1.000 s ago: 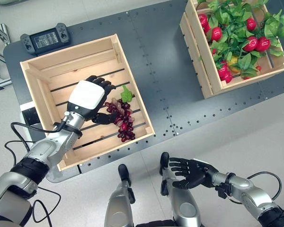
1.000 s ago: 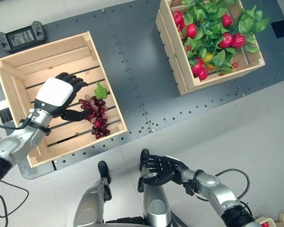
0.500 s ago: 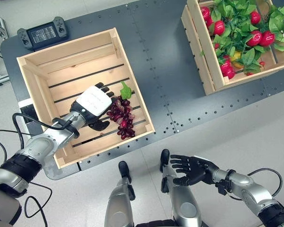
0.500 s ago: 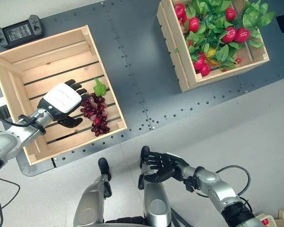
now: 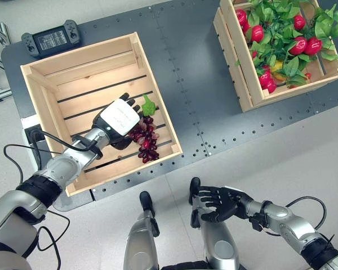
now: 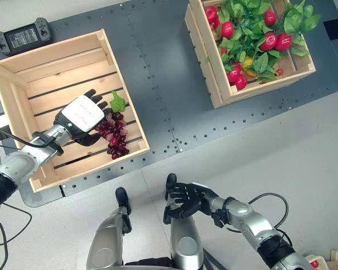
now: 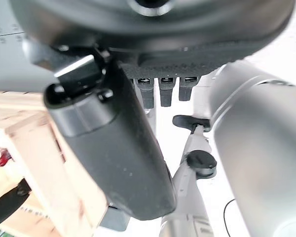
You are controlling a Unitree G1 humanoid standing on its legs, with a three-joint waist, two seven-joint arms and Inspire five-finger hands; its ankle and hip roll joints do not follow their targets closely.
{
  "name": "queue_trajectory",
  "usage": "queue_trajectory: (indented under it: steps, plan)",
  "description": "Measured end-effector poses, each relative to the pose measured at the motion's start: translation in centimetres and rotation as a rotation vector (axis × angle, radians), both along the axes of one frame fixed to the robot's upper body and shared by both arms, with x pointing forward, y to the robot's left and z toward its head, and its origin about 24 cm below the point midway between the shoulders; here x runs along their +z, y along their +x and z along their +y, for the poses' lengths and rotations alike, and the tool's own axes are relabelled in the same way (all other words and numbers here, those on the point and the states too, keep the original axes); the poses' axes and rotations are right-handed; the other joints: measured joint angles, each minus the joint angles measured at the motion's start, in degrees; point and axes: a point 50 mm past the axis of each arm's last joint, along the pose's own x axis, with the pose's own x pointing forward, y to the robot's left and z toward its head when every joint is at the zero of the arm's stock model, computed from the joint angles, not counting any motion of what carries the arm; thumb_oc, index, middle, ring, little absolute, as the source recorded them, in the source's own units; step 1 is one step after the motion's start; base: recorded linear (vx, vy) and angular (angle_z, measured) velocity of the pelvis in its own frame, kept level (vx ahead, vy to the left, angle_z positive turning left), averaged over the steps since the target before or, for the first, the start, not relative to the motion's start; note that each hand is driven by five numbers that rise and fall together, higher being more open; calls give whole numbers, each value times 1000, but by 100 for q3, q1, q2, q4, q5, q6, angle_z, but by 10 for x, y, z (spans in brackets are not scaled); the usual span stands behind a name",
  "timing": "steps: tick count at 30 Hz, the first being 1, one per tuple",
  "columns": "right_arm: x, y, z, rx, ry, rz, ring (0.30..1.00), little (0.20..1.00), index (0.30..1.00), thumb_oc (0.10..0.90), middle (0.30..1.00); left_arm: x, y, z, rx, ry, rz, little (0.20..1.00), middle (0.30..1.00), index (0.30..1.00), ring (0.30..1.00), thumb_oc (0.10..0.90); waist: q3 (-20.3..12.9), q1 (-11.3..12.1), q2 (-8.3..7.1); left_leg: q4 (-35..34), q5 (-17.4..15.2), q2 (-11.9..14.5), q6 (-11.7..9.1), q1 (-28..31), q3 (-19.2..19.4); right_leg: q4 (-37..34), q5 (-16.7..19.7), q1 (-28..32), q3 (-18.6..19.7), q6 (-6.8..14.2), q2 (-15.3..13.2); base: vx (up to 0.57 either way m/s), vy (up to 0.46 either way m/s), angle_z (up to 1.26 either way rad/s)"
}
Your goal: Pick up the fruits from the basket on one side to the basket on the other side
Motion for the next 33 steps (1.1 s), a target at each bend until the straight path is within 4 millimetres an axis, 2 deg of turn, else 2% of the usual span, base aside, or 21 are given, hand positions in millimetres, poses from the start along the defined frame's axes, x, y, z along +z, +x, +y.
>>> queue_trajectory:
  steps: [4, 8, 13, 18, 23, 27, 33]
  plan:
    - [2, 4, 1, -20, -9, -18, 900, 900, 900, 800, 900, 6, 2, -2, -11, -4, -31, 900, 900, 900, 900, 800, 8, -7, -35, 101, 0, 23, 3, -213, 10, 90, 21, -214, 21, -29, 5, 0, 0, 0]
    - [2, 7, 12, -20, 15, -30, 900, 900, 900, 800, 900, 6, 5, -4, -20, -6, -41, 900, 900, 900, 900, 800, 31, -30, -128, 118, 0, 38, 3, -294, 12, 104, 32, -297, 26, -44, 16, 0, 0, 0]
    - [1, 8, 24, 9, 31, -30, 900, 900, 900, 800, 900, 9, 5, -5, -31, -60, -86, 900, 900, 900, 900, 800, 33, -17, -135, 118, -1, 38, 3, -333, 13, 105, 35, -335, 27, -48, 16, 0, 0, 0]
    - [1, 8, 24, 8, 32, -28, 900, 900, 900, 800, 900, 12, 4, -5, -43, -95, -123, 900, 900, 900, 900, 800, 33, 3, -135, 127, -1, 36, 3, -404, 8, 112, 36, -398, 23, -48, 10, 0, 0, 0]
    - [1, 8, 24, 8, 33, -30, 900, 900, 900, 800, 900, 12, 4, -10, -49, -19, -105, 900, 900, 900, 900, 800, 34, -7, -141, 128, 0, 34, 3, -464, 9, 127, 36, -466, 20, -48, 6, 0, 0, 0]
    - [4, 11, 25, 9, 32, -42, 900, 900, 900, 800, 900, 10, 8, -9, 40, 67, -70, 900, 900, 900, 900, 800, 45, -25, -174, 129, 0, 35, 3, -467, 10, 127, 36, -468, 18, -48, 7, 0, 0, 0]
    - [9, 18, 28, -8, 33, -66, 900, 900, 900, 800, 900, 6, 16, -13, 124, 85, -64, 900, 900, 900, 900, 800, 43, -18, -212, 134, 0, 35, 3, -488, 5, 127, 36, -481, 10, -48, 7, 0, 0, 0]
